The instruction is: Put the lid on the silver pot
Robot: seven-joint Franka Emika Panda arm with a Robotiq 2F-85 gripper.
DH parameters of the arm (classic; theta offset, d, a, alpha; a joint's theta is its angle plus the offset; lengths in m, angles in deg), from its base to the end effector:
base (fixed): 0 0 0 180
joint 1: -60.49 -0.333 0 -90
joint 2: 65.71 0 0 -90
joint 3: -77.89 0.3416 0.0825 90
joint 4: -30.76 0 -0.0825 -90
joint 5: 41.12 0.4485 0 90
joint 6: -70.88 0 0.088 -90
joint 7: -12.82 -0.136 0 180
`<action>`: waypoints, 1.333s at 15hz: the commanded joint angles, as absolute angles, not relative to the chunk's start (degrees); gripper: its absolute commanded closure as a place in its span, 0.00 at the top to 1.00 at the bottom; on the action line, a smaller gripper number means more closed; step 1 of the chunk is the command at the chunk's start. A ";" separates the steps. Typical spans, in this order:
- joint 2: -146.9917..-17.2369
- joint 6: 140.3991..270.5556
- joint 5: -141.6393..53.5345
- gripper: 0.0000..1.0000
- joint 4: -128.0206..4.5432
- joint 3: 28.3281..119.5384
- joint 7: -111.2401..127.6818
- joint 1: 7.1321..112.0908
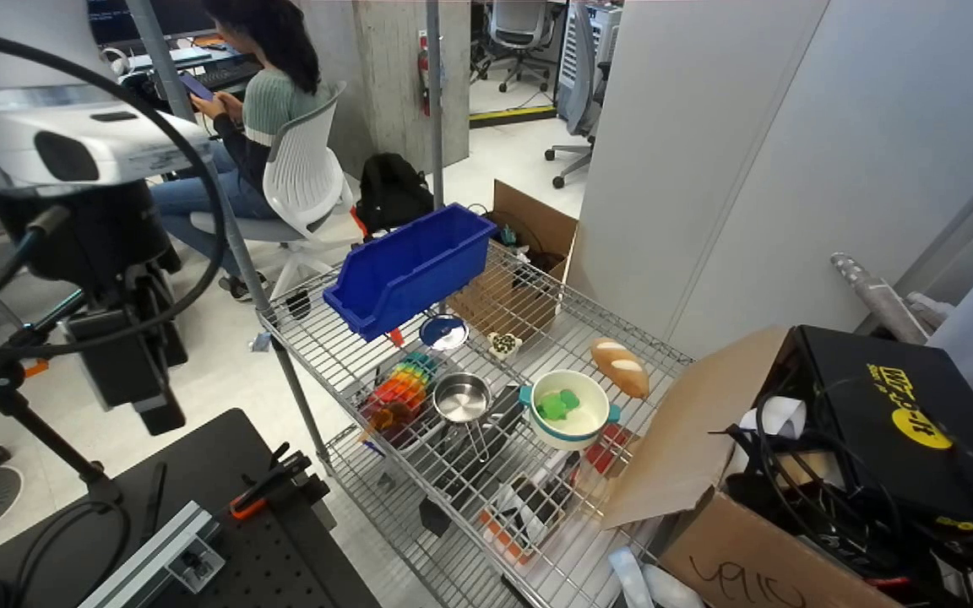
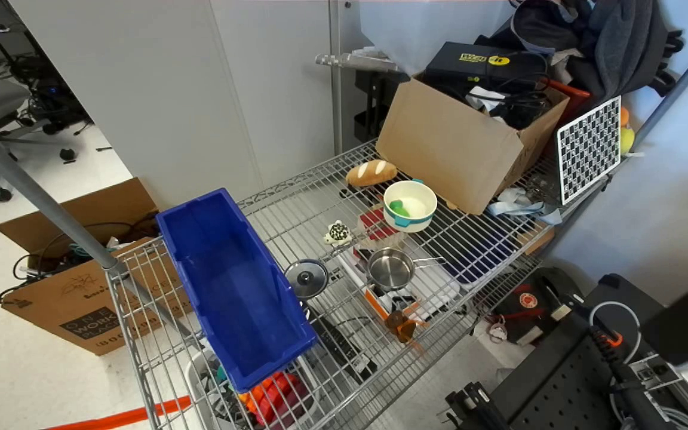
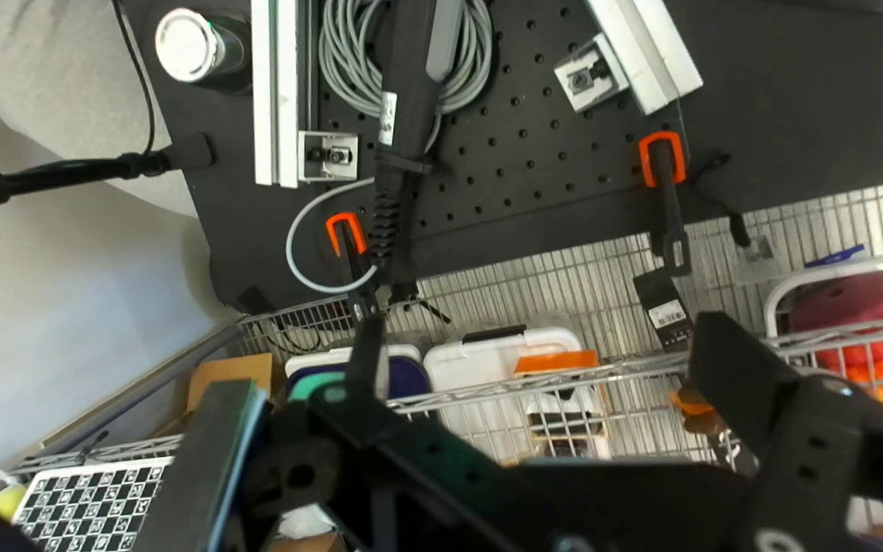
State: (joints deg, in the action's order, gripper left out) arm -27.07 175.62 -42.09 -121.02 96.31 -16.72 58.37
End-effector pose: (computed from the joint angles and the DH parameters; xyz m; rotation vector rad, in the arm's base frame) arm 0.3465 0.1147 0.3934 2.8553 -0.3378 -0.1074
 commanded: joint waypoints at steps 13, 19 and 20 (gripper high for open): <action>-79.58 206.61 -48.98 1.00 -97.07 88.25 -23.96 57.59; -96.94 206.04 -39.44 1.00 -79.64 84.03 -25.74 51.66; -98.88 206.00 -38.11 1.00 -77.33 83.49 -25.87 51.03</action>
State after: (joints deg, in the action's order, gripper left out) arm -92.89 206.96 -41.67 -85.66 85.60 -24.44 53.71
